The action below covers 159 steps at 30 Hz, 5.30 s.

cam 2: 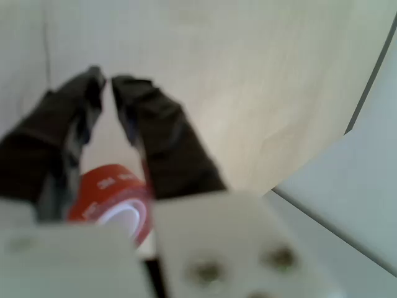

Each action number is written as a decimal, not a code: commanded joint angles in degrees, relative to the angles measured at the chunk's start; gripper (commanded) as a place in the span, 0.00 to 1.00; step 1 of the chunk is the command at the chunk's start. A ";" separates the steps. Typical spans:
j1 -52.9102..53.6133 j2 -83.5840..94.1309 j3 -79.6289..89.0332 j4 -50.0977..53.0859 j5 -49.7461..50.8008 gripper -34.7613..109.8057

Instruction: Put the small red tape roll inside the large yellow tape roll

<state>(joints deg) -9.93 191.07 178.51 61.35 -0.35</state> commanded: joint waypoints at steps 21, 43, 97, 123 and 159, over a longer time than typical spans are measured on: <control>18.28 -37.62 -38.76 12.39 -0.35 0.24; 35.42 -72.77 -52.12 10.46 -16.44 0.37; 30.67 -96.86 -68.38 6.86 -13.80 0.38; 31.46 -101.87 -63.02 -3.43 -13.71 0.33; 8.35 -104.33 -119.27 7.82 -13.18 0.24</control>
<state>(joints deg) 0.44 87.45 73.21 68.91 -14.06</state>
